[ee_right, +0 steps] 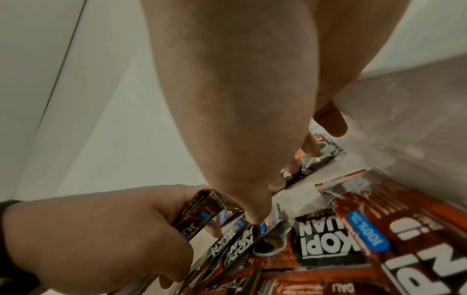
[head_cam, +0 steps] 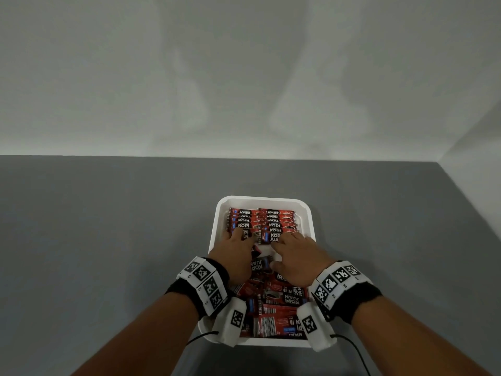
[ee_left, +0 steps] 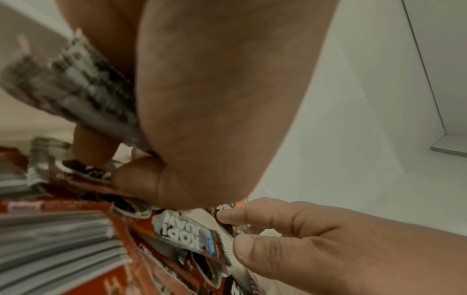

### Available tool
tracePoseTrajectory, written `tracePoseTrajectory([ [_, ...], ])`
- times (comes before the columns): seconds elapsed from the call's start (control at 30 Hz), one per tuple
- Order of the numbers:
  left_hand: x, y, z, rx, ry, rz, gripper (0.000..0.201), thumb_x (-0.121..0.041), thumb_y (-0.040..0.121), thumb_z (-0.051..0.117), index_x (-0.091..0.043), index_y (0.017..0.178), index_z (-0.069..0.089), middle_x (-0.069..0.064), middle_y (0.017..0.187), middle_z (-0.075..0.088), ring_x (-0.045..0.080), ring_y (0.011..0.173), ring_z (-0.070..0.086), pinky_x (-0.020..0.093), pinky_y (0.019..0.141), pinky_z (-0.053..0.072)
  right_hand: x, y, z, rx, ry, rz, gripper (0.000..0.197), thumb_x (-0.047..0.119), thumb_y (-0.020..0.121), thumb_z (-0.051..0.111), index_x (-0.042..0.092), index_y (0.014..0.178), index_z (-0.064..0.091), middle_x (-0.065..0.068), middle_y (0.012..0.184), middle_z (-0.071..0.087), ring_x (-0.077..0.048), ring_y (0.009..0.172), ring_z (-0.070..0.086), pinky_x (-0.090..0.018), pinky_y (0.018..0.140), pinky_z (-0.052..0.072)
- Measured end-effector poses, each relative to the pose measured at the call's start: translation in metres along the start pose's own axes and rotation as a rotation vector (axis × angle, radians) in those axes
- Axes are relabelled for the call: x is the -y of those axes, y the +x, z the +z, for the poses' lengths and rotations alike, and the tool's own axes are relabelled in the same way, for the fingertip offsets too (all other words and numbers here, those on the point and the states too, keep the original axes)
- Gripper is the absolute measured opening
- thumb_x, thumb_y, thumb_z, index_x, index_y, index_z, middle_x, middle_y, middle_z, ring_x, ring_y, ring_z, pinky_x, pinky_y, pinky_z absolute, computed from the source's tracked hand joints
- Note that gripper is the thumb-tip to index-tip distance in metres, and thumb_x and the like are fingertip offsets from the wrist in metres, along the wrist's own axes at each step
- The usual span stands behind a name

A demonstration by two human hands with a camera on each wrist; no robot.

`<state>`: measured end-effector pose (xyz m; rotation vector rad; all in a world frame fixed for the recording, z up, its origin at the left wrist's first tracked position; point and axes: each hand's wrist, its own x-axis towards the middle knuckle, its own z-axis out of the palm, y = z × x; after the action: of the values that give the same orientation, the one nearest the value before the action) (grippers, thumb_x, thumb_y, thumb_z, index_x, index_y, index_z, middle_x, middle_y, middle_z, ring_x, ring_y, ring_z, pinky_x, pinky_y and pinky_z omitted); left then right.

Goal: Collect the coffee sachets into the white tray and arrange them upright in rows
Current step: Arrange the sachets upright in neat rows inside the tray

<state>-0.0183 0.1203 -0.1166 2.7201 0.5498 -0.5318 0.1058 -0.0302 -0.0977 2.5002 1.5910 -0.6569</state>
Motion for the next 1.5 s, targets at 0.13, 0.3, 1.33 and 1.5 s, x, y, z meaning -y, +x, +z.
tracePoseTrajectory([
  [0.13,0.0,0.002,0.003,-0.016,0.024,0.017,0.085,-0.038,0.089,0.064,-0.022,0.159,0.02,0.011,0.15,0.027,0.037,0.143,0.026,0.046,0.122,0.026,0.001,0.001,0.0,-0.004,-0.008,0.009,0.056,0.055,0.1,0.041,0.023,0.146,0.042,0.0,0.142,0.042,-0.024,0.135,0.035,-0.046,0.113,0.03],
  [0.3,0.0,0.003,0.004,-0.055,0.032,0.028,0.086,-0.039,0.088,0.065,-0.021,0.159,0.02,0.009,0.15,0.027,0.034,0.144,0.026,0.045,0.124,0.022,0.004,0.001,0.0,-0.017,0.006,0.034,0.059,0.058,0.099,0.04,0.025,0.148,0.041,0.0,0.143,0.041,-0.024,0.136,0.035,-0.046,0.114,0.029],
  [1.33,0.0,-0.021,-0.018,0.06,-0.271,0.144,0.03,-0.005,0.082,0.067,-0.014,0.11,0.068,0.0,0.114,0.065,0.018,0.103,0.064,0.036,0.093,0.057,0.003,0.0,0.0,-0.045,0.018,0.009,0.057,0.056,0.098,0.045,0.027,0.147,0.041,-0.001,0.139,0.043,-0.025,0.133,0.039,-0.045,0.111,0.032],
  [1.5,-0.002,-0.025,-0.03,-0.095,-0.588,0.084,0.011,-0.024,0.091,0.067,-0.018,0.1,0.069,-0.008,0.093,0.07,0.009,0.084,0.068,0.016,0.075,0.055,0.001,-0.001,-0.005,-0.03,0.093,0.003,0.055,0.056,0.096,0.048,0.026,0.143,0.044,0.001,0.135,0.043,-0.023,0.13,0.039,-0.044,0.111,0.035],
])
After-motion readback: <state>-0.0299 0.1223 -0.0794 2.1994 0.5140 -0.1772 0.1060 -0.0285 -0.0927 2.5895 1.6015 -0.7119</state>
